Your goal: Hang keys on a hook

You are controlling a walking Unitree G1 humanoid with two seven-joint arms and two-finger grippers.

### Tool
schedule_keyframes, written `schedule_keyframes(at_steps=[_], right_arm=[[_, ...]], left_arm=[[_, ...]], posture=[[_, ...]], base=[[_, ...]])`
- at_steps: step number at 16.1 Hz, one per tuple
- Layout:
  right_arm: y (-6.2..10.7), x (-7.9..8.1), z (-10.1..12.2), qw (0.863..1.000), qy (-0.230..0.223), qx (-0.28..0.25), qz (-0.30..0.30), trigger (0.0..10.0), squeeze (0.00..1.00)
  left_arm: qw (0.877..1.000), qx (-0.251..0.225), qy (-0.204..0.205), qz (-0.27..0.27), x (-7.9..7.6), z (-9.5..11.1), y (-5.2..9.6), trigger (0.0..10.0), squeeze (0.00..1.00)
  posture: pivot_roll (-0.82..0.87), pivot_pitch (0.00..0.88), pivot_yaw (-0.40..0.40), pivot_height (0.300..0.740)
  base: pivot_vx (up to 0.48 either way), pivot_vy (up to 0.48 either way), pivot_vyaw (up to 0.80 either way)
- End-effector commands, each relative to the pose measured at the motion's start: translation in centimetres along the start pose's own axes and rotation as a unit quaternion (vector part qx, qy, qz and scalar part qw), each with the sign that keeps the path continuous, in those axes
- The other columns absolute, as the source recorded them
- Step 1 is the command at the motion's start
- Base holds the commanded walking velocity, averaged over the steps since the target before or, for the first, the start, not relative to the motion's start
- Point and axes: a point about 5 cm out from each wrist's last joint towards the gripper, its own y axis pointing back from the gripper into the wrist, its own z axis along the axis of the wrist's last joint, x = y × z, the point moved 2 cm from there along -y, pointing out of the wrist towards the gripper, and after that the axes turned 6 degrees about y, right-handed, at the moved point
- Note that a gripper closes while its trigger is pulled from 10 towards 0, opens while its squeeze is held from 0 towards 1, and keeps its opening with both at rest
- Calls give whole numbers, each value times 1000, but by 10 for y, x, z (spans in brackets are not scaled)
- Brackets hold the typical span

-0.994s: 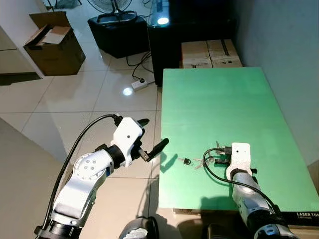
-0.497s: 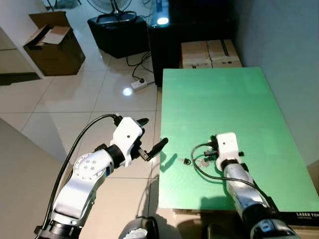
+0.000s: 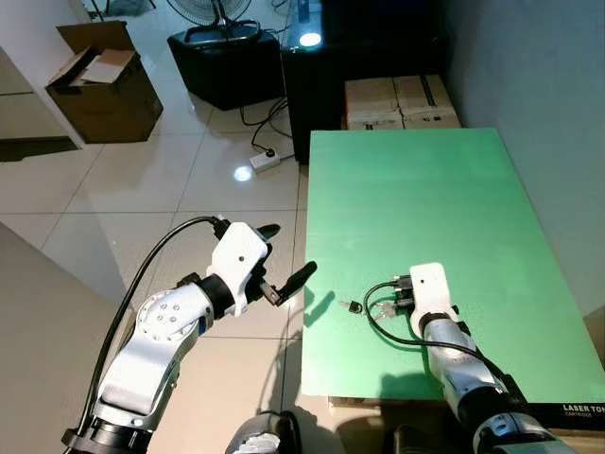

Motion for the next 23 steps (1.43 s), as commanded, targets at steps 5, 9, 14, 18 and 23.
schedule_keyframes(at_steps=[5, 9, 14, 18, 23], right_arm=[[2, -2, -2, 999, -39, -8, -20, 10000, 1000], [-2, -10, -7, 997, -73, 25, -29, 10000, 0], [-2, -9, -14, 997, -61, 53, -18, 10000, 0], [0, -4, -19, 996, -51, 66, -11, 10000, 0], [-1, -5, -20, 997, -44, 70, -6, 7294, 0]], left_arm=[[1000, 1, -4, -2, 3, 2, 3, 10000, 0], [1000, 6, -8, -10, 4, 3, 6, 10000, 0], [999, 12, 6, -34, -2, 1, 8, 10000, 0], [997, 39, 19, -57, -9, -6, 13, 10000, 0], [998, 38, 17, -54, -9, -5, 16, 10000, 0]], posture=[[25, 115, 153, 740], [39, 113, 165, 740], [37, 104, 156, 740], [38, 100, 145, 740], [48, 107, 148, 740]], base=[[0, 0, 0], [0, 0, 0], [0, 0, 0], [0, 0, 0], [0, 0, 0]])
